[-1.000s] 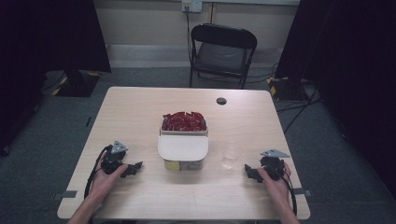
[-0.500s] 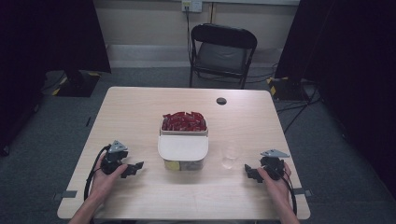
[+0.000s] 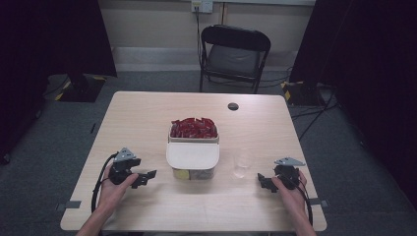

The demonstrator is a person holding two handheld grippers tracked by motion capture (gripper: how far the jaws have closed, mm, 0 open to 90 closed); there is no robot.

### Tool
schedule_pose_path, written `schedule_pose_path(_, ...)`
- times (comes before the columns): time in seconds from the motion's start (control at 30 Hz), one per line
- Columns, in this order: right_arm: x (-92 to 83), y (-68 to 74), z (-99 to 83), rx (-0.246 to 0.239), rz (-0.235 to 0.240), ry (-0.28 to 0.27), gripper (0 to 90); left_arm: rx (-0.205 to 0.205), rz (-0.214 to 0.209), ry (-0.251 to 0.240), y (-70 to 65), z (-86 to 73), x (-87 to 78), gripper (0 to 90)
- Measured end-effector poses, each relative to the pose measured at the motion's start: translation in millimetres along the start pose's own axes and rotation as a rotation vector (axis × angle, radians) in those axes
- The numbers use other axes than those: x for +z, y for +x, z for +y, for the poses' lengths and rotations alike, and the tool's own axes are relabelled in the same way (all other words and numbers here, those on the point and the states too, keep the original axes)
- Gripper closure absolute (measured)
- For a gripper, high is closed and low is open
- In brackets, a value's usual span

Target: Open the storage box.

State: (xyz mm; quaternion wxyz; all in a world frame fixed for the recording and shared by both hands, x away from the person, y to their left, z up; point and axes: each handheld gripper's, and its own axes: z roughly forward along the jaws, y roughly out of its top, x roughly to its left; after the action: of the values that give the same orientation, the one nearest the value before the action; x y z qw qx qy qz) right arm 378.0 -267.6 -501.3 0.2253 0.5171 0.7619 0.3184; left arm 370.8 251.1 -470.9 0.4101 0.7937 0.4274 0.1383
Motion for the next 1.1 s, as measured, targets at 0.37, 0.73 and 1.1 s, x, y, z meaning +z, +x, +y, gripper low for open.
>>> schedule_pose_path(0.37, 0.1, -0.2, 0.1, -0.004, 0.001, -0.001, 3.2, 0.025, -0.057, -0.021, -10.9, 10.3, 1.1, 16.2)
schedule_pose_path(0.73, 0.3, -0.8, 0.3, -0.008, 0.006, 0.0, 3.2, 0.03, -0.134, -0.04, -25.6, 27.9, 2.8, 16.2)
schedule_pose_path(1.1, 0.4, -0.9, 0.4, -0.008, 0.006, 0.001, 3.1, 0.047, -0.161, -0.047, -34.3, 38.4, 11.1, 16.2)
